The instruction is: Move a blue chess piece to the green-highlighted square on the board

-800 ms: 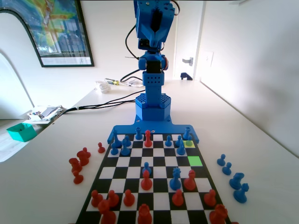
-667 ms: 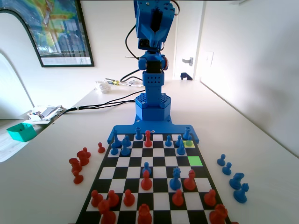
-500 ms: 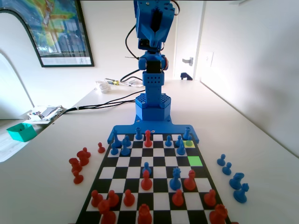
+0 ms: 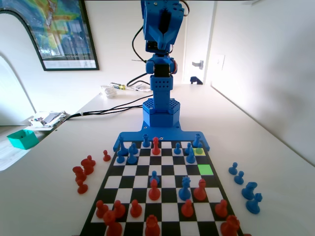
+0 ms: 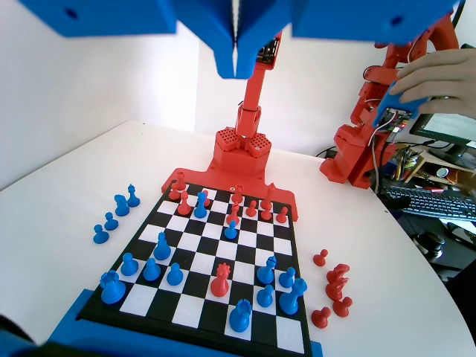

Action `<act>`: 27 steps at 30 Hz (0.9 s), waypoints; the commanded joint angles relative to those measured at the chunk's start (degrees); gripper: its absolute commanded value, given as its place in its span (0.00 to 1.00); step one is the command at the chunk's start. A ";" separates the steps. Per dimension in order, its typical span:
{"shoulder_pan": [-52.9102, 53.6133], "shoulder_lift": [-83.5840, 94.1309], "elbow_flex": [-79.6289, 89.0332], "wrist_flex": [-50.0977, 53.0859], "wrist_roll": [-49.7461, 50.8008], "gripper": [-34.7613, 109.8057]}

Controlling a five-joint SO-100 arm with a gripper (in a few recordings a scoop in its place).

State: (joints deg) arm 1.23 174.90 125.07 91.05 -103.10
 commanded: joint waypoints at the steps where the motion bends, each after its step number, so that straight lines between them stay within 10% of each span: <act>1: 0.18 0.18 -0.44 -1.05 -0.62 0.25; 27: 0.97 -0.09 -0.53 -0.97 -0.62 0.25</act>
State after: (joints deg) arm 1.76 174.90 125.07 91.05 -103.10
